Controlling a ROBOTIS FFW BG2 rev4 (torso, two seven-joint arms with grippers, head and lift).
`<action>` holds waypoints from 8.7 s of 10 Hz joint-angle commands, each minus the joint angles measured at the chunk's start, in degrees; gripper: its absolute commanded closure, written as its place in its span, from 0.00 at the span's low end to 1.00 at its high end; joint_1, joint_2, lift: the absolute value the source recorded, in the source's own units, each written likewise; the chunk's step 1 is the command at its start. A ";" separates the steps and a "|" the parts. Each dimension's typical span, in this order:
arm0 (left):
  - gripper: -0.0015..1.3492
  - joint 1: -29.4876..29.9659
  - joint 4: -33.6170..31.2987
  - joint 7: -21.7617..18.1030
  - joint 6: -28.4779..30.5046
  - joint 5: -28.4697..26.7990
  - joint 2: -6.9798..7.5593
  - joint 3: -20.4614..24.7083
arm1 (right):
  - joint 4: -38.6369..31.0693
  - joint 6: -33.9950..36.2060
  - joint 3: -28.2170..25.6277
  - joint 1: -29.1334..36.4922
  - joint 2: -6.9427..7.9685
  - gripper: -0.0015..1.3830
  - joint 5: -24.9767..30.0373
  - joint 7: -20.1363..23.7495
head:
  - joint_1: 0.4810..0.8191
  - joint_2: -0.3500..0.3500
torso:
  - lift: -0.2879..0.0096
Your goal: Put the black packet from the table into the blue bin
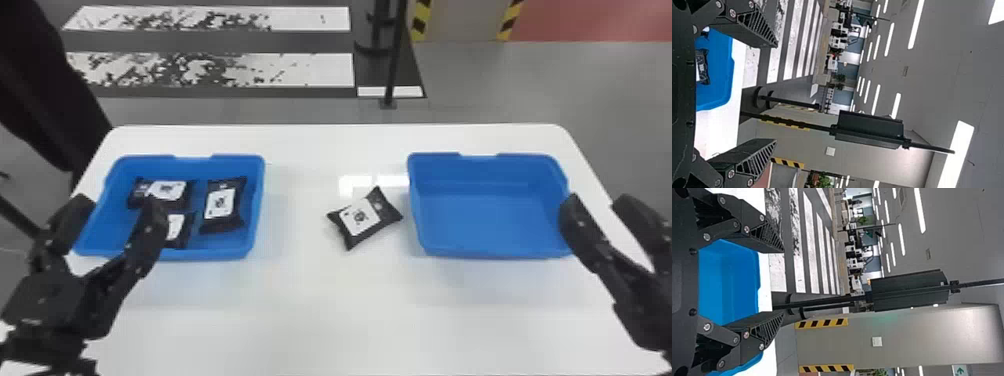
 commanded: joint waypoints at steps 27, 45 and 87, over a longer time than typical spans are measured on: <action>0.13 -53.17 47.95 -17.93 28.69 -36.45 -2.53 -31.65 | 2.39 0.00 0.12 -3.80 0.05 0.37 0.91 0.09 | 0.63 0.00 | 0.60; 0.90 -45.44 33.05 -24.44 20.95 -36.79 2.92 -16.91 | 1.55 -0.14 0.34 -2.39 0.05 0.37 0.11 0.00 | 0.63 0.06 | 0.60; 0.10 2.66 -2.53 -1.76 1.41 -5.03 -3.06 6.97 | -0.42 -0.14 -0.34 0.14 0.05 0.37 -0.57 -0.09 | 0.63 0.59 | 0.60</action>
